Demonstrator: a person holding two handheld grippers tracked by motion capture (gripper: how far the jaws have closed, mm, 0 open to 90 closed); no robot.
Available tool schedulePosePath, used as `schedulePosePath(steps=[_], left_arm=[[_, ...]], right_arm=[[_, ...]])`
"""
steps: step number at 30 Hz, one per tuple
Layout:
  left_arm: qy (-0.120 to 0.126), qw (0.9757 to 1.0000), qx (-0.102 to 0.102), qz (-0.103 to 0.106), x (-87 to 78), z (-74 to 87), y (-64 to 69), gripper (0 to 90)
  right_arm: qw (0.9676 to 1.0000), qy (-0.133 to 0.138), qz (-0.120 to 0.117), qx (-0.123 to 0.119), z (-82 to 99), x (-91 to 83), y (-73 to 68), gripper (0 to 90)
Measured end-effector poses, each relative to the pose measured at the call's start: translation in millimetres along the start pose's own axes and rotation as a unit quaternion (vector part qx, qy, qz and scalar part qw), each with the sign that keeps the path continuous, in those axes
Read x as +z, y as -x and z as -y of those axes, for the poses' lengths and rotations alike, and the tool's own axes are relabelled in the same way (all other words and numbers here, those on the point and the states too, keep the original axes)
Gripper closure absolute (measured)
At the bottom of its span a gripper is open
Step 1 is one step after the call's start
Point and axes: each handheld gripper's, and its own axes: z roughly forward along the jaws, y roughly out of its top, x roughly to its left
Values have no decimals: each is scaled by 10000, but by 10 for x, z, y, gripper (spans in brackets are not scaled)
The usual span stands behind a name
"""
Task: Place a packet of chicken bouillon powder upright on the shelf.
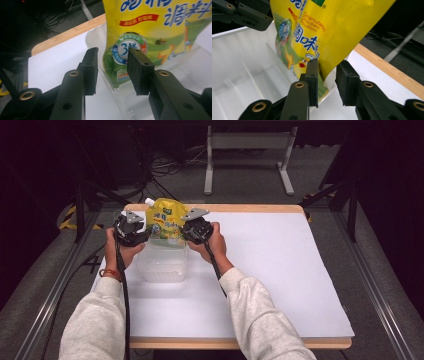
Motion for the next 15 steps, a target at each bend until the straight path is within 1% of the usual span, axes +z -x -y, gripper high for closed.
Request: schedulePosePath(steps=[1, 3, 4, 5, 6, 7, 8, 9, 11, 12, 13, 15], left_arm=[[8, 10000, 5, -10, -19, 16, 3, 600], [61, 10000, -35, 66, -52, 43, 2, 586], [184, 9998, -25, 76, -83, 58, 5, 567], [287, 9995, -38, 82, -116, 72, 8, 565], [329, 9993, -91, 132, -133, 79, 10, 565], [360, 9989, -152, 255, -159, 89, 7, 551], [413, 9987, -154, 250, -176, 100, 15, 533], [442, 9987, -95, 253, -210, 118, 39, 524], [433, 9987, -41, 279, -244, 144, 80, 490], [458, 9985, -42, 283, -258, 155, 98, 474], [433, 9985, -76, 331, -271, 159, 107, 456], [499, 9979, -168, 375, -312, 160, 120, 409]], right_arm=[[10000, -5, 10, 2, 11, -28, 4, 721], [10000, -5, 15, -20, 14, -40, 13, 720], [10000, 7, 40, -6, 17, -60, 19, 712], [10000, 10, 51, -4, 18, -79, 25, 709], [10000, 19, 35, -1, 20, -97, 30, 704], [10000, -3, 47, -24, 21, -114, 36, 699], [10000, -8, 36, -52, 23, -139, 41, 696], [10000, -9, 25, -75, 25, -151, 45, 693], [9998, -66, 86, -192, 20, -191, 53, 675], [9997, -51, 77, -205, 19, -211, 67, 671], [9997, -65, 97, -215, 17, -220, 77, 667], [9996, -100, 108, -232, 13, -231, 88, 656]])
